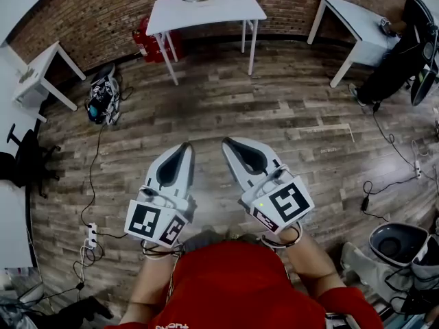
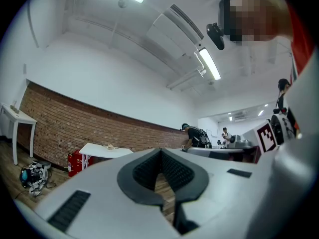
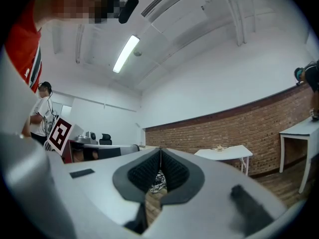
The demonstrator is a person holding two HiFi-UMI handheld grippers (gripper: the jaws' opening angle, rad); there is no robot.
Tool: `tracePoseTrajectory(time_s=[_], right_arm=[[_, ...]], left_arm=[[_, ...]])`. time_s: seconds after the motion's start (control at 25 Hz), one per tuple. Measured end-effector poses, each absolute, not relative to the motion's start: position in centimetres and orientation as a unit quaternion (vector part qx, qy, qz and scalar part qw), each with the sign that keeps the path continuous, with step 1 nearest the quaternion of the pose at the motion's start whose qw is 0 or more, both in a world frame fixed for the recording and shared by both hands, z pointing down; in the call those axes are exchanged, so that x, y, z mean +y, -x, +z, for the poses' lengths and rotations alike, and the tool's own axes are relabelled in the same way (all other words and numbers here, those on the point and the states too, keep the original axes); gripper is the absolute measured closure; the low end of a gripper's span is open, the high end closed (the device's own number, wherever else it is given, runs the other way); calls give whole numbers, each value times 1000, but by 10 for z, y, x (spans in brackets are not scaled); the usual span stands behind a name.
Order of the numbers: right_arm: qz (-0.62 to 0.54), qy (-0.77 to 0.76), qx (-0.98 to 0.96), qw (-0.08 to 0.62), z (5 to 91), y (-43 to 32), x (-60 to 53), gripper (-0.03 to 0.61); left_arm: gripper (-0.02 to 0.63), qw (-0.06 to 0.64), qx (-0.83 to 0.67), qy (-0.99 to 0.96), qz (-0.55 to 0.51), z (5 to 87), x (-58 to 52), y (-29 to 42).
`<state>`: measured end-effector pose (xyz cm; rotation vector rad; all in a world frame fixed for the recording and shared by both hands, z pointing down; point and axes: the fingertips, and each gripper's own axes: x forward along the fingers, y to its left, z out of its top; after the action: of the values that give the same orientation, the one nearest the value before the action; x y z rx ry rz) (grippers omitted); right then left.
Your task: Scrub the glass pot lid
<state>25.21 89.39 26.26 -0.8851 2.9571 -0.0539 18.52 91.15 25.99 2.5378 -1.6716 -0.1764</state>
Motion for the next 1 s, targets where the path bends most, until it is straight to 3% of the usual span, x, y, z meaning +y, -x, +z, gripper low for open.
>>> tracePoseTrajectory(time_s=[0.48, 1.0], right_arm=[[-12, 283, 959, 27, 258, -271, 853, 548], [4, 294, 956, 12, 267, -212, 736, 548]], left_arm=[[597, 35, -574, -816, -63, 247, 879, -178], [597, 18, -576, -814, -68, 257, 764, -109]])
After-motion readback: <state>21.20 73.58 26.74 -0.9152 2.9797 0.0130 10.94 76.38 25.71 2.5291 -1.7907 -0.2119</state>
